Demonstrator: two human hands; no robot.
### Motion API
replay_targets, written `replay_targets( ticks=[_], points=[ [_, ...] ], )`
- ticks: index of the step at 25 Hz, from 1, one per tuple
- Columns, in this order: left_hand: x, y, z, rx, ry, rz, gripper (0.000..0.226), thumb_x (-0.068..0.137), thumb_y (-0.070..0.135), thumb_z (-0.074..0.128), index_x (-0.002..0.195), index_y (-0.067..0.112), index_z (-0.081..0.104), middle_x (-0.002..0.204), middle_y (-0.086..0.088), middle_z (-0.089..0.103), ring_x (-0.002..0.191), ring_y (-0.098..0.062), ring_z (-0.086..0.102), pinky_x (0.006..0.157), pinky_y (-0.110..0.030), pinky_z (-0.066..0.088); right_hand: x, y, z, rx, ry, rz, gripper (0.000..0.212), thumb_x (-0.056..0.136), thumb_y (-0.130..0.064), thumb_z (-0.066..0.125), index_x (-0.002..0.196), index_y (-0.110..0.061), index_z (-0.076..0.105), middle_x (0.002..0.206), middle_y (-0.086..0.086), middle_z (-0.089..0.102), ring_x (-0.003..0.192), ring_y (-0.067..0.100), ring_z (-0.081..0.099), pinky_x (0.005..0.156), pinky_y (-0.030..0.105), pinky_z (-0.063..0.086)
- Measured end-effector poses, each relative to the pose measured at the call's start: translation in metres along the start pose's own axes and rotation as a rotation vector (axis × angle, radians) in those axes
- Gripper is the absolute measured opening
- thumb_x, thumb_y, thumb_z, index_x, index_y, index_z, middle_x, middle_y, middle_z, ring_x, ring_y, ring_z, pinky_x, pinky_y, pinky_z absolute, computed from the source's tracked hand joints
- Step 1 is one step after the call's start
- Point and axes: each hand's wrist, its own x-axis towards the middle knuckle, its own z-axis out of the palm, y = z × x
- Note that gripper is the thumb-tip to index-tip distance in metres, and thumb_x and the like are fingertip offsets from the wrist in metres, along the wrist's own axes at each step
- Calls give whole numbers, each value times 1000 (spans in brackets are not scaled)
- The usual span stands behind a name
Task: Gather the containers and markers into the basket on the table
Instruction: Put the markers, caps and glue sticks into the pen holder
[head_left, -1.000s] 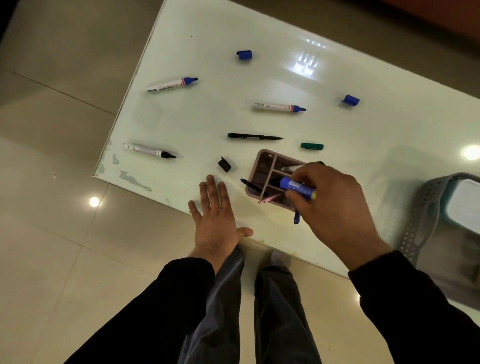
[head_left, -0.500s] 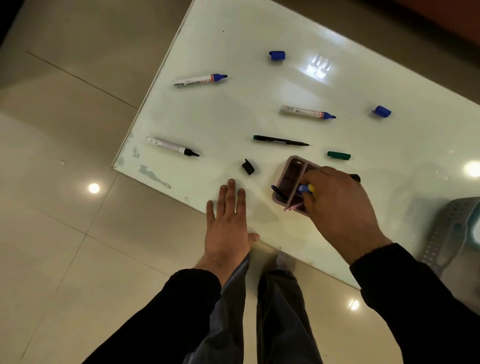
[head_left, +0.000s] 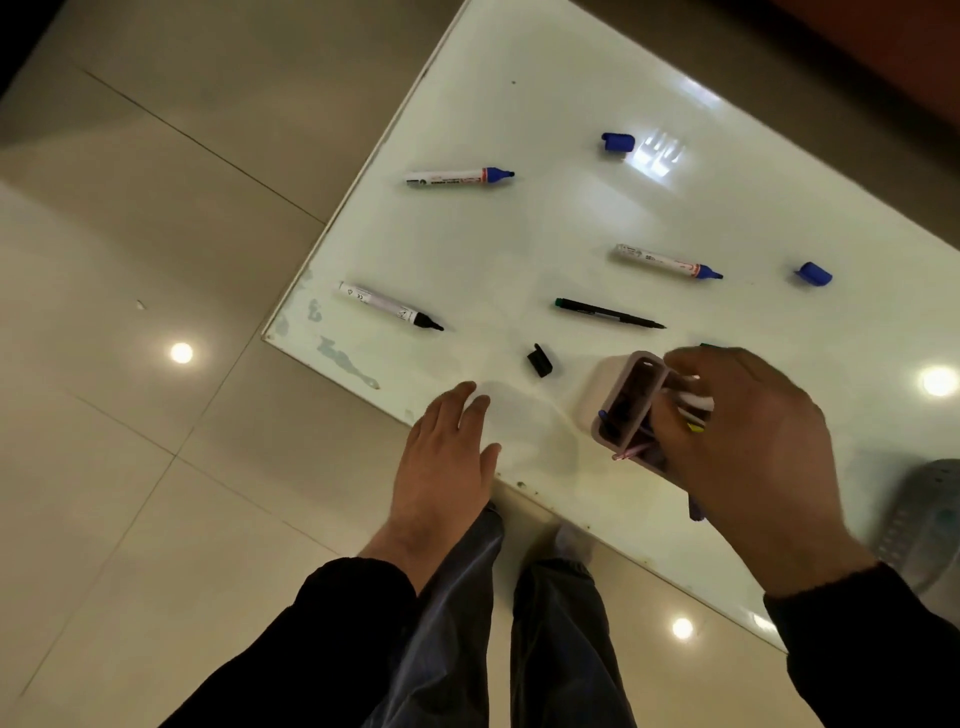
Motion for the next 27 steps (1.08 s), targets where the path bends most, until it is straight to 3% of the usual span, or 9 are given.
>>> replay_targets(
  ticks=[4,7,11,13,16,20,23,25,27],
  points=[
    [35,-35,-28,77,299,39,43,87,8,68,128,5,59,138,-14,54,124,-32,50,98,-46,45,25,-59,28,215,-2,-137,25,90,-17,64,115,-16,67,107,1,67,91,19,66,79,42,57],
    [70,-64,-48,223,300,14,48,86,7,67,133,8,57,145,-12,48,131,-32,42,100,-46,37,30,-97,77,365,-152,-35,41,90,-11,58,131,-14,56,129,7,54,109,21,58,94,35,50],
    [95,-89,-55,254,250,-1,33,88,6,65,121,11,66,148,-10,47,135,-32,39,106,-48,31,30,-100,131,105,-242,175,70,81,2,54,146,-10,33,153,15,23,139,32,27,109,37,34],
    [96,-95,-57,245,240,2,24,89,8,65,113,12,71,147,-9,49,137,-32,40,108,-50,31,28,-93,146,48,-151,199,72,75,4,52,144,-13,37,150,11,29,137,30,28,105,38,36],
    [90,-91,-62,201,272,8,16,92,14,65,106,13,73,146,-9,50,140,-31,39,111,-52,30,26,-85,160,53,-45,186,68,76,6,53,139,-16,45,134,7,44,119,27,40,94,35,39],
    [70,-64,-72,149,399,108,13,94,15,65,105,15,72,142,-9,54,140,-30,40,112,-53,28,28,-72,165,88,-32,181,56,81,8,55,133,-15,53,125,8,51,112,28,46,90,35,44],
    [51,-42,-78,91,459,139,17,98,20,61,110,17,71,122,0,68,129,-24,54,113,-52,28,32,-62,160,143,-58,214,41,90,3,54,127,-14,58,125,7,52,113,26,48,92,32,46],
    [38,-35,-79,50,449,143,19,97,20,61,113,14,70,108,0,72,110,-25,64,106,-49,38,30,-63,153,332,-67,262,32,93,-4,58,123,-16,60,120,3,56,106,17,55,91,28,51],
    [29,-33,-78,0,406,127,21,96,15,63,115,9,70,103,-5,72,94,-28,66,90,-47,48,21,-74,142,686,-35,364,27,90,-10,69,113,-21,61,105,-9,64,91,2,64,78,17,55]
  ],
)
